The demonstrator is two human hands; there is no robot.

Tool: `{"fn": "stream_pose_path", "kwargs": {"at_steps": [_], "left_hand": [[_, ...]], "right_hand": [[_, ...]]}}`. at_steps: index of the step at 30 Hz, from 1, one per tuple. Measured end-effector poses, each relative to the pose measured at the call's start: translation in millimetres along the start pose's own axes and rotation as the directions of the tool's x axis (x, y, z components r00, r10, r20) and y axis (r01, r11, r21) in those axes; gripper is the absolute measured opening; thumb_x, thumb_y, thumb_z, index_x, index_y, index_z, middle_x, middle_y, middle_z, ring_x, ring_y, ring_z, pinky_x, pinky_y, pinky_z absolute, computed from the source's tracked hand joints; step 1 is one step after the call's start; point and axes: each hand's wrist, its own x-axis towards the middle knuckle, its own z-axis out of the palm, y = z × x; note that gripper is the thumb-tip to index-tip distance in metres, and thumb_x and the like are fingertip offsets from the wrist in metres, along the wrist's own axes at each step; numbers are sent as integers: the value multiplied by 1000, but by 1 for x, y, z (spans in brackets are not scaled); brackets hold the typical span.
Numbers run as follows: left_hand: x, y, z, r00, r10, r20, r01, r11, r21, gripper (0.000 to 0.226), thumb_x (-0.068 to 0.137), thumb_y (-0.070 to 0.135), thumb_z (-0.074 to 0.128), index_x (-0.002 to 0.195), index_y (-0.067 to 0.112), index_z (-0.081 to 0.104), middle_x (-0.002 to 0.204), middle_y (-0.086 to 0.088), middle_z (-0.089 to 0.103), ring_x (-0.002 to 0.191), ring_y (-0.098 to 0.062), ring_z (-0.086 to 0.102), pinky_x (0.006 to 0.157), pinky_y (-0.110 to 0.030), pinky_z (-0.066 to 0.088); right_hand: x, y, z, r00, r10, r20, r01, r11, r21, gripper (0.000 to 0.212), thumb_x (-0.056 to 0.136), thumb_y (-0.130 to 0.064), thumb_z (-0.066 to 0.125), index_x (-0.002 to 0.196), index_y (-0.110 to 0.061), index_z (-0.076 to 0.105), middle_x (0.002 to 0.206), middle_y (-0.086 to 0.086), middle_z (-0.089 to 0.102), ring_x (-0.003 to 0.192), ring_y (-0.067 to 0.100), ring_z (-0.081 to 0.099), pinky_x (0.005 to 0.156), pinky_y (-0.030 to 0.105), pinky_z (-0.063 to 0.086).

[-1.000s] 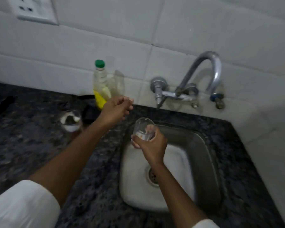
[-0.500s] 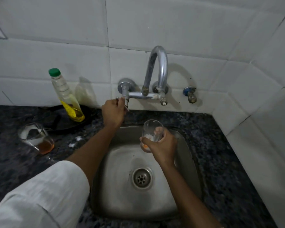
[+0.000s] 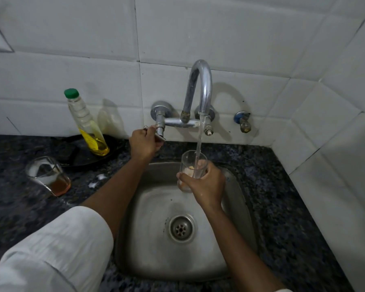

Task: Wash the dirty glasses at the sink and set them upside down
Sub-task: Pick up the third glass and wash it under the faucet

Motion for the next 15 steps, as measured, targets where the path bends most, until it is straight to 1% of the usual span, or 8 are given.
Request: {"fn": "stream_pose_path", "kwargs": {"at_steps": [4,6,7,9,11,12,13,15], "left_hand": [[-3,0,0,1000,4,6,-4,1000,2,37,101,30,50,73,13,66,86,-23,73,78,-34,72,71,-43,60],[-12,-2,0,998,-56,22,57,997,-55,37,100,39,49,88,11,69,92,-16,73,82,-28,68,71,-40,56],[-20,-9,0,990,-128,66,134,987,-91,37,100,46,46,97,15,67,100,-14,71,89,-26,66,73,-41,53],[-45,-31,4,909,-332,251,376,914,-154,46,96,59,40,113,22,61,116,-11,65,103,-26,62,77,-44,51],[-75,-55,14,752,-450,482,575,805,-145,63,91,69,39,124,20,62,121,-13,66,110,-30,61,76,-45,51],[-87,-63,20,688,-450,569,636,752,-175,65,91,68,40,125,19,64,120,-13,68,109,-30,62,75,-44,53],[-93,-69,26,658,-420,625,677,693,-247,63,93,64,39,125,16,66,117,-13,70,107,-29,64,74,-42,55],[-94,-75,35,663,-359,657,703,599,-382,56,99,53,37,121,10,66,108,-13,74,99,-26,70,75,-39,59]], "right_hand": [[-2,-3,-1,1000,8,4,-8,1000,-6,40,53,-33,92,77,-31,61,70,-15,64,65,-1,62,58,18,47],[-3,-4,-2,1000,10,1,-10,1000,-2,40,53,-33,92,73,-32,58,69,-15,63,64,0,61,58,19,47],[-4,-5,-3,1000,8,-6,-8,1000,-3,40,53,-33,92,71,-32,56,68,-15,63,63,-1,60,56,18,45],[-4,-7,-2,999,15,-38,-15,1000,-2,41,53,-36,91,71,-32,54,69,-15,61,64,-1,58,56,18,43],[-5,-6,1,998,22,-66,-21,1000,5,40,56,-40,88,78,-30,57,74,-14,62,68,3,60,60,22,46],[-5,-5,4,998,24,-61,-24,1000,5,41,57,-43,87,84,-29,58,78,-13,63,72,5,61,63,24,47],[-5,-4,6,999,30,-26,-30,1000,5,43,59,-44,85,89,-28,59,83,-12,64,78,7,63,67,26,49],[-7,-1,4,997,9,81,-3,998,-70,53,64,-46,81,105,-25,56,101,-8,62,96,12,62,79,31,51]]}}
